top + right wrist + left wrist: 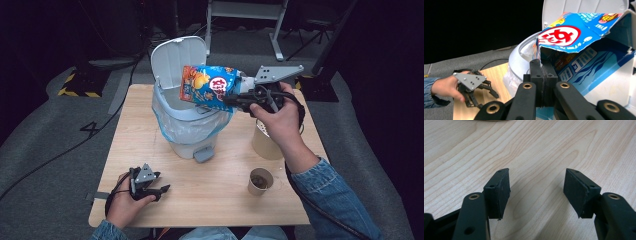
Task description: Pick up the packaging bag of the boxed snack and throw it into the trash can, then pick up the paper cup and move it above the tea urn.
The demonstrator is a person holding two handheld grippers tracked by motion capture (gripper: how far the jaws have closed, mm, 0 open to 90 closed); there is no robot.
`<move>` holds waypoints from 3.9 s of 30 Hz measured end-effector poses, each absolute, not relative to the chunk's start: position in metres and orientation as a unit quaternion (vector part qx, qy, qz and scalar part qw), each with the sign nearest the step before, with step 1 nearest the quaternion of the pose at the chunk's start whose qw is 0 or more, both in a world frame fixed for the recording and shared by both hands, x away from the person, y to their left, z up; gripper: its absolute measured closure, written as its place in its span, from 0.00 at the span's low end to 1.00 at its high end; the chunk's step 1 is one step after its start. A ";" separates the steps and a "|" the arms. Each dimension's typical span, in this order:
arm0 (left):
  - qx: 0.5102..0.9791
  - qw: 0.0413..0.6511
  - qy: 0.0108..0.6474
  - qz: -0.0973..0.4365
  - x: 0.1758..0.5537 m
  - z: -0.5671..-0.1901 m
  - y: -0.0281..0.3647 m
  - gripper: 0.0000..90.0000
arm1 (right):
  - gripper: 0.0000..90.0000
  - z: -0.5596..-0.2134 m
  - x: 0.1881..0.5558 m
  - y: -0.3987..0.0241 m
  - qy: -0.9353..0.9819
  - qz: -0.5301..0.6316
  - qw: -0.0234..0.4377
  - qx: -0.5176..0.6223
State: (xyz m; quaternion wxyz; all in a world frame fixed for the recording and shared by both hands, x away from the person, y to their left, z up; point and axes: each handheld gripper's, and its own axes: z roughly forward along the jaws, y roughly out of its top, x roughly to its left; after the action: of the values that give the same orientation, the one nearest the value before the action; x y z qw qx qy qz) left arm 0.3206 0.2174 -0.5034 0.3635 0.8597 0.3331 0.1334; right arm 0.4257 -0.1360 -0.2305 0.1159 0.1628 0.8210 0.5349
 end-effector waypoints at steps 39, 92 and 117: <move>0.859 0.365 0.335 0.132 0.320 -0.504 0.217 0.43 | 0.42 -0.227 0.434 -0.091 0.791 0.568 0.115 0.196; 0.868 0.351 0.331 0.122 0.326 -0.505 0.218 0.17 | 0.20 -0.379 0.346 -0.293 0.844 0.469 0.105 0.240; 0.868 0.348 0.331 0.122 0.326 -0.505 0.216 0.13 | 0.19 -0.486 0.343 -0.269 0.853 0.463 0.042 0.237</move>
State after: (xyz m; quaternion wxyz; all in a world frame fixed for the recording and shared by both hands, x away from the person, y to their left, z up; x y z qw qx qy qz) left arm 0.3263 0.2165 -0.5048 0.3483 0.8684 0.3311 0.1220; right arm 0.3432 -0.2689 -0.4857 0.0420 0.2374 0.8531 0.4628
